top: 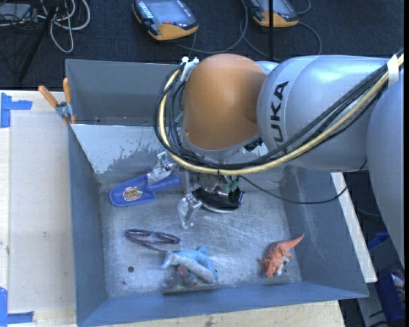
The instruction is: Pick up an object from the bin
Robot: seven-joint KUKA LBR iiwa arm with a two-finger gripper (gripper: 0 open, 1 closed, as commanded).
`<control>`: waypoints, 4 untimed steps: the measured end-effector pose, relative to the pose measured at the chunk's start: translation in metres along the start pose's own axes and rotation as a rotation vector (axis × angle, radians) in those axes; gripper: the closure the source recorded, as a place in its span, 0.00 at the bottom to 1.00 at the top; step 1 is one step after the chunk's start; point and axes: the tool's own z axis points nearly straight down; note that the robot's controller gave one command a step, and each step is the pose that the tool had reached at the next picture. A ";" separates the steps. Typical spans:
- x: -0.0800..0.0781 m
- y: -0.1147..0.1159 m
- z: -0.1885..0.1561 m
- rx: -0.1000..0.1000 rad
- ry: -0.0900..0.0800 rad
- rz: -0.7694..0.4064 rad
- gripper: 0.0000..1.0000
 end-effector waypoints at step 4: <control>0.021 0.019 0.112 0.001 0.000 0.093 0.00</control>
Offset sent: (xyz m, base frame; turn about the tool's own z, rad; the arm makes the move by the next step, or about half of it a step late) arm 0.0000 0.0000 0.0000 0.0000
